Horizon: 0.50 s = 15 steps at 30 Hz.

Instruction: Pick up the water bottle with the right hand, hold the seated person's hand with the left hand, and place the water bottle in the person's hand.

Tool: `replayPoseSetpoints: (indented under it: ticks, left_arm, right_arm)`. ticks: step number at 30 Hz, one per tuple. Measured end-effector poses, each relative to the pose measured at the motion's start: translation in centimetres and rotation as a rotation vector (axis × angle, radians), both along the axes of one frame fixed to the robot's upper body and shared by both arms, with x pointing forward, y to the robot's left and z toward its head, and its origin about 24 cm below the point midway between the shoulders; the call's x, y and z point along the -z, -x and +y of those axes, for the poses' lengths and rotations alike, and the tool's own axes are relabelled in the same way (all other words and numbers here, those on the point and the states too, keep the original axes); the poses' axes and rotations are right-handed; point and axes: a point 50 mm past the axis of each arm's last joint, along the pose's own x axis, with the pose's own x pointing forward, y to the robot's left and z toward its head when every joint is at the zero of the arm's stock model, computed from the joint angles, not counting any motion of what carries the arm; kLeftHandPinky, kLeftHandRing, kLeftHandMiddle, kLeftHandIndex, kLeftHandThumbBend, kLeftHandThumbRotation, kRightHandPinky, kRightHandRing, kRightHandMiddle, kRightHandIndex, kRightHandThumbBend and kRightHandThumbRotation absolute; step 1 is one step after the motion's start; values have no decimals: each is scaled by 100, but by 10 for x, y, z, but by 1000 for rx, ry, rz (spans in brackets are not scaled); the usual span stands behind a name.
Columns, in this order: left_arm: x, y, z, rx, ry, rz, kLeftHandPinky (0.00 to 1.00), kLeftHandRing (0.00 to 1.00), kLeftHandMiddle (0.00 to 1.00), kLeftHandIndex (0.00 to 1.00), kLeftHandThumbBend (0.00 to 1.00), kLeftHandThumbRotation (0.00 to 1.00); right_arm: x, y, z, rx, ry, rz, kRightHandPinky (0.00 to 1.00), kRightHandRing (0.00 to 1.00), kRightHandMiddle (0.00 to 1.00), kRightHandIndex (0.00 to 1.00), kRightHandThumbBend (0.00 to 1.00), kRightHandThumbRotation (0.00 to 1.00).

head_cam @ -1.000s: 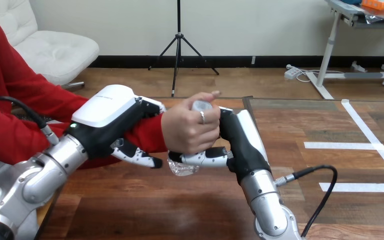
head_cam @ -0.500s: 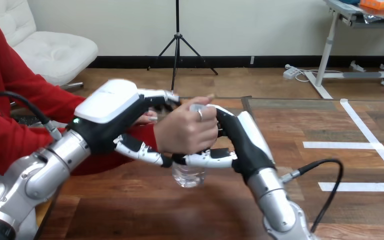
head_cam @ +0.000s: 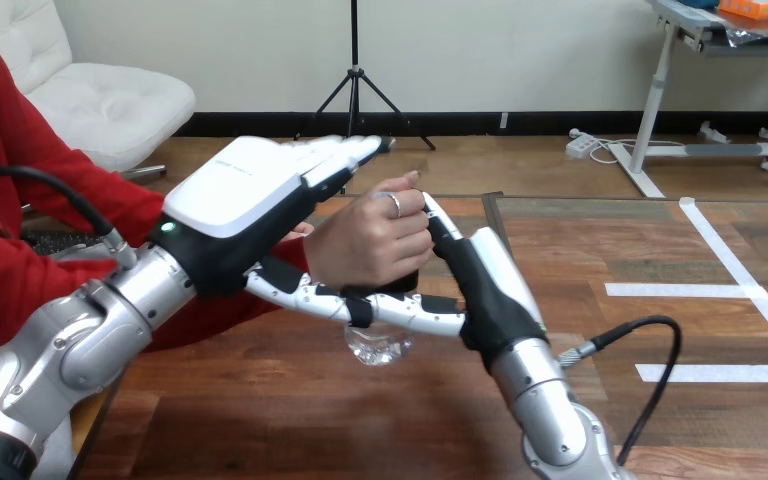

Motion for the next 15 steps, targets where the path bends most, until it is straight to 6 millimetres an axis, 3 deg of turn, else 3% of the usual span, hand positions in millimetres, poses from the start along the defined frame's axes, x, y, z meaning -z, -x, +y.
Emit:
replayPoseSetpoints:
  ticks: [15]
  left_arm:
    - [-3,2,-2,7,-4,-19,100,100,100,100,100,66]
  right_arm:
    - [1,1,5,-24,4,4,100,100,100,100,100,67]
